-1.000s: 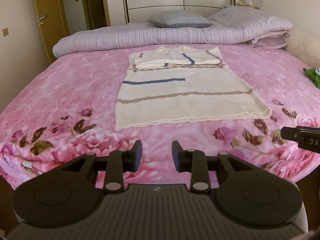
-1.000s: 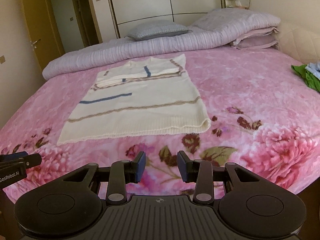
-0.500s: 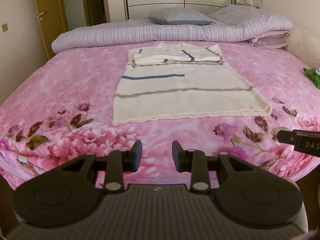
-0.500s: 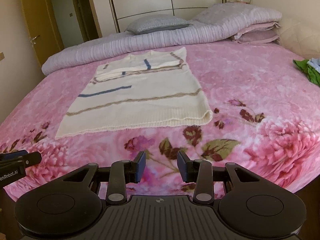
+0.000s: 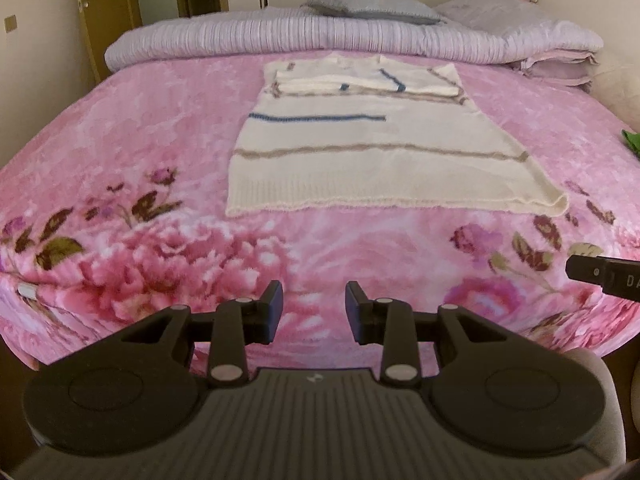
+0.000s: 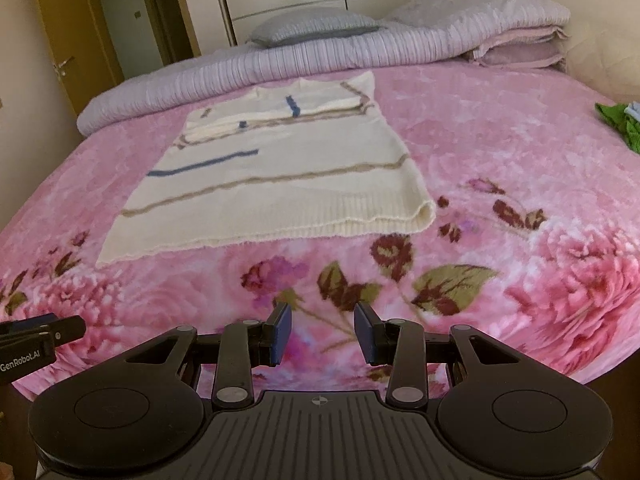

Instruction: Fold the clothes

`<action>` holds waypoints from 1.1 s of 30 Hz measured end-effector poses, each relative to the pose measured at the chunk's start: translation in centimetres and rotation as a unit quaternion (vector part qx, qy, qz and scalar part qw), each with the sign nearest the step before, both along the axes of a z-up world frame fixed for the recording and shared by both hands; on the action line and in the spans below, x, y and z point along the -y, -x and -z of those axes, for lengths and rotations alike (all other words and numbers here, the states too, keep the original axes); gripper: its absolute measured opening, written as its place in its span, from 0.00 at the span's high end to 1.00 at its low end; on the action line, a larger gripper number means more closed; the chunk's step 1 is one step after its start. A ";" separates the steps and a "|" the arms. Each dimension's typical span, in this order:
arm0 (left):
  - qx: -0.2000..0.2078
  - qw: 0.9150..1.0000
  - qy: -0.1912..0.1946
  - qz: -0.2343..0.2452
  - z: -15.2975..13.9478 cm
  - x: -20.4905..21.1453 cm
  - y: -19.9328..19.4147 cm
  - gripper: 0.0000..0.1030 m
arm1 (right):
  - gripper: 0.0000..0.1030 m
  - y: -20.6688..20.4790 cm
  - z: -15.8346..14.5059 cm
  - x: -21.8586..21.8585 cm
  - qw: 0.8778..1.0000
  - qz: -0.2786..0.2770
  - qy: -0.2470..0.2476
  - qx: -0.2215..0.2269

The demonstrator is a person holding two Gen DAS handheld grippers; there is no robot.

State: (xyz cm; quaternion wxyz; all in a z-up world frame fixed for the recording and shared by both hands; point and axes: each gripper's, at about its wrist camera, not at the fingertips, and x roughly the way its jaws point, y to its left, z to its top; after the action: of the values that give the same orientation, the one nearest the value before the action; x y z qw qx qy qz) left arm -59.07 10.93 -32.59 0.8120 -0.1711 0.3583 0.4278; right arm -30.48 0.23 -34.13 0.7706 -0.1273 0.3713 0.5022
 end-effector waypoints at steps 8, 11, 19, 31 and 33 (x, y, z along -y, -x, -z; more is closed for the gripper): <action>0.056 0.997 0.044 -0.007 2.2 -4.2 1.5 0.71 | 0.62 -2.5 3.0 -1.5 0.999 0.004 0.016 -0.031; 0.094 0.994 0.059 -0.021 2.4 -7.1 3.2 0.70 | 0.62 -5.7 3.8 -0.6 0.995 0.024 -0.023 -0.089; 0.166 0.977 0.130 -0.044 3.3 -16.7 5.0 0.67 | 0.62 -16.8 4.8 0.1 0.962 0.083 -0.099 -0.239; 0.272 0.926 0.256 -0.048 8.0 -25.3 3.7 0.64 | 0.62 -26.2 7.2 -5.0 0.928 0.078 -0.098 -0.351; 0.286 0.920 0.266 -0.043 8.5 -26.1 3.4 0.62 | 0.62 -26.8 7.7 -5.7 0.922 0.066 -0.102 -0.368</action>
State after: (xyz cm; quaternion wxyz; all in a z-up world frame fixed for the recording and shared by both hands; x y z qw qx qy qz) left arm -62.43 37.02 -41.08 0.7851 -0.5112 0.2041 0.2838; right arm -3.72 5.97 -41.85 0.6203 0.1708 0.5826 0.4966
